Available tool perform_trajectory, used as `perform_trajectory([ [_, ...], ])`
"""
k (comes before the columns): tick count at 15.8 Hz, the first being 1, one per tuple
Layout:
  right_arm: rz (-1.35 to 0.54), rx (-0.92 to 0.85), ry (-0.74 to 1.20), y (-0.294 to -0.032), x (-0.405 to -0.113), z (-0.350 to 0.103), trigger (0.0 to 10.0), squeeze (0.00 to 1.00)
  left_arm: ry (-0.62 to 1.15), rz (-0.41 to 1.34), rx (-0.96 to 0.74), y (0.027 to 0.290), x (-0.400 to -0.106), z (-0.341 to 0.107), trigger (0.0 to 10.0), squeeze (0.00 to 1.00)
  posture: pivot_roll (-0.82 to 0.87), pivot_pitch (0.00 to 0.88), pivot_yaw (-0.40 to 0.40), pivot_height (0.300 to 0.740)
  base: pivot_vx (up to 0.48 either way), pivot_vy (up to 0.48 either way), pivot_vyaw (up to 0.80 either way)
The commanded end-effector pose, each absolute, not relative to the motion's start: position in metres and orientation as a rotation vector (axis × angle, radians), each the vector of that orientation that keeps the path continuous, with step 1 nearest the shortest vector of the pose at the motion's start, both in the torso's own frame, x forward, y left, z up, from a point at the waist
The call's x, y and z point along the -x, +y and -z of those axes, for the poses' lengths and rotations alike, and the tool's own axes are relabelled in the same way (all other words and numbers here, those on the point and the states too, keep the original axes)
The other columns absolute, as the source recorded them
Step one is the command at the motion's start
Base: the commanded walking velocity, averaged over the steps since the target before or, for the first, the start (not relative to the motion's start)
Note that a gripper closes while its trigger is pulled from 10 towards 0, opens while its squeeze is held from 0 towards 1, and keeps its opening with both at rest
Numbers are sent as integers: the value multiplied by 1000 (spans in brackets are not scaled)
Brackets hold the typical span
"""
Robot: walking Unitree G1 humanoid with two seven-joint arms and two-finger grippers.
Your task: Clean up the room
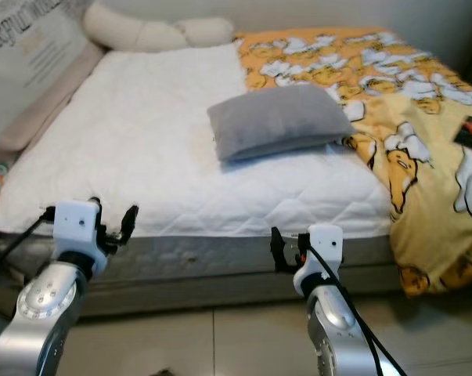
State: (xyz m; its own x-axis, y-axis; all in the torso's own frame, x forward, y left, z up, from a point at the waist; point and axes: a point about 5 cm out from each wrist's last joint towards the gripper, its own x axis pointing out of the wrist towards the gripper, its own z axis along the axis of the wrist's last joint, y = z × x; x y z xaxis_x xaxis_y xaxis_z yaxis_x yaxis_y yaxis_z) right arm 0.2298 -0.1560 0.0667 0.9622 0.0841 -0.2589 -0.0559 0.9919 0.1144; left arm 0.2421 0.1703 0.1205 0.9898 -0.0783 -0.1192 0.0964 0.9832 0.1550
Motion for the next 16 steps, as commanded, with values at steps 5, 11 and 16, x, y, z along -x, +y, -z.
perform_trajectory([
  [5, -96, -109, 248, -149, -233, -70, 10000, 0, 124, 72, -188, 178, -240, -121, 10000, 0, 84, 0, 52, 740, 0, 330, 0],
  [11, -107, -108, 250, -148, -235, -70, 10000, 0, 117, 76, -144, 176, -239, -123, 10000, 0, 87, 0, 42, 740, 0, 259, 0],
  [16, -144, -60, 212, -145, -240, -77, 10000, 0, 102, 84, -159, 172, -242, -126, 10000, 0, 85, 0, 38, 740, 0, 0, 285],
])
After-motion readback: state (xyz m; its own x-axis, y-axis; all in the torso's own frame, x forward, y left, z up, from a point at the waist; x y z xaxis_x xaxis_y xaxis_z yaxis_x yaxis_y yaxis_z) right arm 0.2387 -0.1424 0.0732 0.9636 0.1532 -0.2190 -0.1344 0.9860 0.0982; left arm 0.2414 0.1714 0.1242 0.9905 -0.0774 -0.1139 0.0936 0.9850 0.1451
